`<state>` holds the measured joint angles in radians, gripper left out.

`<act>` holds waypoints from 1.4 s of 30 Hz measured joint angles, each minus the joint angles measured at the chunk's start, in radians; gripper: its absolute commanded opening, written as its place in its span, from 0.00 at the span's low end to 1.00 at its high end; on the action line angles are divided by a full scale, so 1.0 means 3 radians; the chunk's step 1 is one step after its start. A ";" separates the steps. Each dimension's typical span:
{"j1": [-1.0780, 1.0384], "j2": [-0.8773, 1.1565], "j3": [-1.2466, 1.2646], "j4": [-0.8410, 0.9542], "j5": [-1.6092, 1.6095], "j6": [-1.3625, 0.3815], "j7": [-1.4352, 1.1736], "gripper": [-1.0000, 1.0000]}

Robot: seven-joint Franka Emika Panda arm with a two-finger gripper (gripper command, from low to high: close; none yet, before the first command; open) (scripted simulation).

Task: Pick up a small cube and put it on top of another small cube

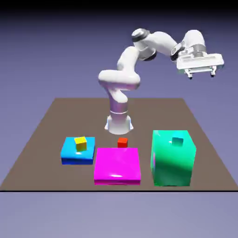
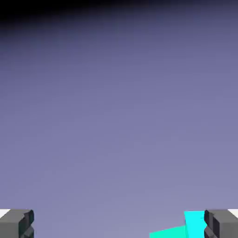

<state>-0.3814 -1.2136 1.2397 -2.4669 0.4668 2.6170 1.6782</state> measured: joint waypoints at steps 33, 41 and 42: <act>-0.0587 -0.1323 0.2424 0.0373 0.1029 -0.1235 0.1881 0.00; -0.0092 -0.1512 0.2444 -0.0443 0.1352 -0.2394 0.2036 0.00; -0.0030 -0.1536 0.2447 -0.0545 0.1393 -0.2539 0.2055 0.00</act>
<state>-0.3904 -1.6743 1.9737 -2.6304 0.8847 1.8552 2.2948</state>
